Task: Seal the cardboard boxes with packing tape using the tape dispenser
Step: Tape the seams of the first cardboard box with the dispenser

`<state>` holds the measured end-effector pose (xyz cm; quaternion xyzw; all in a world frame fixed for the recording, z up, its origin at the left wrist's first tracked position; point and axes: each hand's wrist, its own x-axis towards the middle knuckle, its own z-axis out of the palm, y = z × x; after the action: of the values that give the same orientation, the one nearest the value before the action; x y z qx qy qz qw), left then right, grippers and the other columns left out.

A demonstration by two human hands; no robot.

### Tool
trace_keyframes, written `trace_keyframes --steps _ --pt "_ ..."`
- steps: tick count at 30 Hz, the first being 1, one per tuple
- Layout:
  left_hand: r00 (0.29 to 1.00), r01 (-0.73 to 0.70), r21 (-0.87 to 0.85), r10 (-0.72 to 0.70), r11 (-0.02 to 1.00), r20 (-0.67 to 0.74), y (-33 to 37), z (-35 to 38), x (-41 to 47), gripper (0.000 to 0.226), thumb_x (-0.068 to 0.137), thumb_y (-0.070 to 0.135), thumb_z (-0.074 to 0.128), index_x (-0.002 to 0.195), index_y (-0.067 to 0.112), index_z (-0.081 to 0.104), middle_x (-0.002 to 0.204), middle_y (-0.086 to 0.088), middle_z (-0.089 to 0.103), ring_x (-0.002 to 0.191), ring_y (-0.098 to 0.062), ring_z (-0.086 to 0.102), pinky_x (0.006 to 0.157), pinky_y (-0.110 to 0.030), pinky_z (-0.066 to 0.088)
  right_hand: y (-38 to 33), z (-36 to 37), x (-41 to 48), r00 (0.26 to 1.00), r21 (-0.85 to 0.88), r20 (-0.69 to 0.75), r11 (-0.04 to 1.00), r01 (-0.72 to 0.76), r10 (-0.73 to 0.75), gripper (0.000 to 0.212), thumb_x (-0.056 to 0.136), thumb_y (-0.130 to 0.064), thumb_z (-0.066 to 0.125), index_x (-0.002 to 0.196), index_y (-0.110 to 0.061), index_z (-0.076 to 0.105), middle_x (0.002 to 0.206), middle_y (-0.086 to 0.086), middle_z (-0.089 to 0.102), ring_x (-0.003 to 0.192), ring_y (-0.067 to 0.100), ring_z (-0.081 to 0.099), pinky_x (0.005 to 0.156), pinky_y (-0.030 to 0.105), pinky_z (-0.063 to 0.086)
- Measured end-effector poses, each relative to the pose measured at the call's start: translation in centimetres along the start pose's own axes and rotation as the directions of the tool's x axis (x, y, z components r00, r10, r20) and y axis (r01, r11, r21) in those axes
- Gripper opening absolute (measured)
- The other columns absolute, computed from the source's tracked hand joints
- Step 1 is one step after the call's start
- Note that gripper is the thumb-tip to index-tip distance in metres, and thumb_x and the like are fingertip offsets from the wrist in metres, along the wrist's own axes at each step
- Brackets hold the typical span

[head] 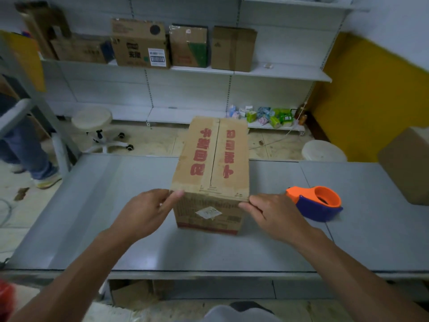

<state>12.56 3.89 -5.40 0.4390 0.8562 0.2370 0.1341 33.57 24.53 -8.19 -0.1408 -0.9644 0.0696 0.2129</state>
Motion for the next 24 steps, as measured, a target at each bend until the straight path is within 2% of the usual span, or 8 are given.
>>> trace_keyframes --steps 2,4,7,9,12,17,21,24 --pt "0.983 0.179 -0.302 -0.185 0.936 0.011 1.3 0.3 0.0 0.053 0.091 0.067 0.027 0.098 0.026 0.06 0.086 0.012 0.059 0.08 -0.007 0.056 0.068 -0.027 0.043 -0.4 0.6 0.2 0.997 -0.02 -0.053 0.999 0.047 -0.048 0.043 0.093 -0.044 0.044 0.059 -0.02 0.048 0.049 -0.007 0.052 0.039 0.013 0.045 0.038 0.025 0.03" --pt "0.92 0.294 -0.582 -0.389 0.758 -0.042 2.2 1.7 0.7 0.049 0.092 0.067 0.037 0.106 0.024 0.056 0.091 0.014 0.057 0.089 -0.013 0.057 0.075 -0.032 0.042 -2.3 1.8 0.5 0.993 -0.016 -0.112 1.0 0.027 -0.029 0.044 0.093 -0.044 0.046 0.057 -0.019 0.052 0.049 -0.006 0.055 0.039 0.014 0.048 0.037 0.023 0.032" --pt "0.829 0.268 -0.759 -0.543 0.593 -0.132 3.1 3.7 2.2 0.03 0.097 0.048 0.048 0.107 0.02 0.047 0.095 0.007 0.057 0.09 -0.012 0.058 0.067 -0.03 0.043 -5.8 3.2 0.4 0.983 -0.023 -0.185 1.0 0.005 -0.01 0.044 0.092 -0.042 0.049 0.055 -0.019 0.051 0.046 -0.007 0.051 0.037 0.012 0.045 0.039 0.02 0.027" --pt "0.817 0.22 -0.8 -0.554 0.559 -0.162 3.1 3.9 3.5 0.021 0.098 0.036 0.047 0.106 0.017 0.043 0.098 0.001 0.055 0.094 -0.017 0.057 0.069 -0.032 0.044 -7.0 3.5 0.5 0.98 -0.029 -0.2 1.0 0.0 -0.005 0.045 0.093 -0.042 0.049 0.054 -0.02 0.05 0.044 -0.007 0.049 0.035 0.012 0.043 0.037 0.02 0.028" --pt "0.831 0.194 -0.767 -0.518 0.612 -0.203 2.4 3.9 5.1 0.017 0.097 0.03 0.043 0.102 0.014 0.042 0.106 -0.007 0.053 0.1 -0.024 0.055 0.08 -0.037 0.042 -7.8 3.0 1.1 0.986 -0.019 -0.166 0.999 -0.028 0.024 0.047 0.095 -0.044 0.045 0.054 -0.021 0.051 0.044 -0.007 0.05 0.034 0.012 0.044 0.036 0.02 0.028" --pt "0.871 0.23 -0.738 -0.472 0.635 -0.135 1.2 2.8 5.7 0.023 0.098 0.033 0.04 0.107 0.012 0.042 0.103 -0.003 0.052 0.1 -0.022 0.053 0.083 -0.039 0.044 -7.5 0.0 1.7 0.997 0.137 0.044 0.989 0.061 -0.067 0.044 0.096 -0.053 0.037 0.058 -0.029 0.038 0.046 -0.015 0.029 0.041 0.004 0.032 0.047 0.021 0.025" --pt "0.904 0.298 -0.774 -0.426 0.559 0.041 -0.5 0.1 6.8 0.033 0.102 0.032 0.041 0.125 0.008 0.042 0.121 -0.009 0.054 0.103 -0.018 0.052 0.087 -0.031 0.038 -3.9 -3.0 3.7 0.975 0.27 -0.192 0.961 -0.055 0.11 0.04 0.096 -0.04 0.049 0.062 -0.019 0.053 0.05 -0.008 0.046 0.045 0.011 0.041 0.045 0.021 0.03" --pt "0.931 0.303 -0.732 -0.354 0.61 0.09 -0.8 -0.5 7.0 0.042 0.102 0.029 0.042 0.139 0.01 0.035 0.129 -0.003 0.051 0.113 -0.018 0.049 0.092 -0.031 0.035 -1.0 -3.8 5.5 0.923 0.193 -0.296 0.961 -0.196 0.247 0.024 0.093 -0.031 0.053 0.097 -0.012 0.066 0.09 0.005 0.068 0.084 0.011 0.056 0.074 0.018 0.038"
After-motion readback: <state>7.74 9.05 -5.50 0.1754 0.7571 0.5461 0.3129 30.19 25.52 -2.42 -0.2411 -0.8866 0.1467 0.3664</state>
